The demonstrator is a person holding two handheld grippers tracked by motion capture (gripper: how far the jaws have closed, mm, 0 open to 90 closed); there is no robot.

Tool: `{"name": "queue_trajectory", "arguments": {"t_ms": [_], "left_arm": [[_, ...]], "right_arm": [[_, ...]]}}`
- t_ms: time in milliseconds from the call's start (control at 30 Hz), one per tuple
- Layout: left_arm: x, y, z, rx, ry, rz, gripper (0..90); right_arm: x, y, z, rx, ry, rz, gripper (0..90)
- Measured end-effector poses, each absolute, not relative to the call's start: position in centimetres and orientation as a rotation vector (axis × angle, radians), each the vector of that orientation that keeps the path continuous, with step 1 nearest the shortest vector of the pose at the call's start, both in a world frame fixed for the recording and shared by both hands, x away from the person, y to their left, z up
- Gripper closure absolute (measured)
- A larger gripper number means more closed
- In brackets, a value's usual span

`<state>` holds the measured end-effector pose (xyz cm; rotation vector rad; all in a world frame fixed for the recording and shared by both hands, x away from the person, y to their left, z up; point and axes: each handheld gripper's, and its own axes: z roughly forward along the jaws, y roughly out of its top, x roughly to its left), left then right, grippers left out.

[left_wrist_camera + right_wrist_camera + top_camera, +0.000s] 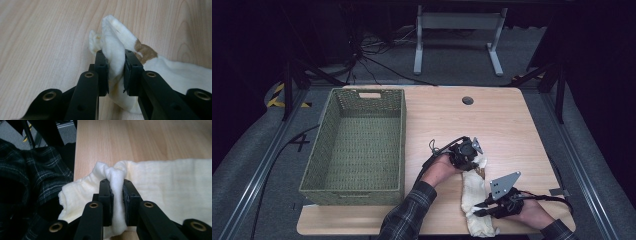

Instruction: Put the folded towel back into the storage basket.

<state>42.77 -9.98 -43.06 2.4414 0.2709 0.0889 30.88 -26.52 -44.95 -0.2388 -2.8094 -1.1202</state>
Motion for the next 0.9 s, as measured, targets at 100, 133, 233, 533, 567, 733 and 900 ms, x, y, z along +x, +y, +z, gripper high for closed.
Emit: {"name": "queue_trajectory", "arguments": {"t_ms": [100, 133, 233, 533, 567, 733, 900], "left_arm": [[42.4, -9.5, -42.2, 2.423, 0.290, 0.106, 76.4], [42.2, -9.2, -41.6, 2.415, 0.293, 0.117, 76.4], [42.0, -9.0, -41.1, 2.408, 0.303, 0.131, 76.4], [41.3, -7.9, -38.0, 2.395, 0.348, 0.221, 76.4], [41.3, -7.7, -37.6, 2.395, 0.349, 0.232, 76.4], [41.2, -6.8, -35.4, 2.398, 0.384, 0.295, 76.5], [41.2, -6.1, -33.6, 2.402, 0.400, 0.342, 76.4]], "right_arm": [[31.4, -26.5, -44.2, -0.290, -2.805, -1.160, 80.6], [31.5, -26.4, -43.9, -0.298, -2.823, -1.149, 80.6], [31.7, -26.0, -42.9, -0.286, -2.846, -1.173, 80.6], [32.8, -25.4, -40.6, -0.291, -2.884, -1.193, 80.6], [32.9, -25.2, -40.3, -0.281, -2.895, -1.199, 80.6], [33.8, -24.4, -38.1, -0.268, -2.896, -1.221, 80.6], [34.6, -23.8, -36.7, -0.261, -2.883, -1.251, 80.6]]}}
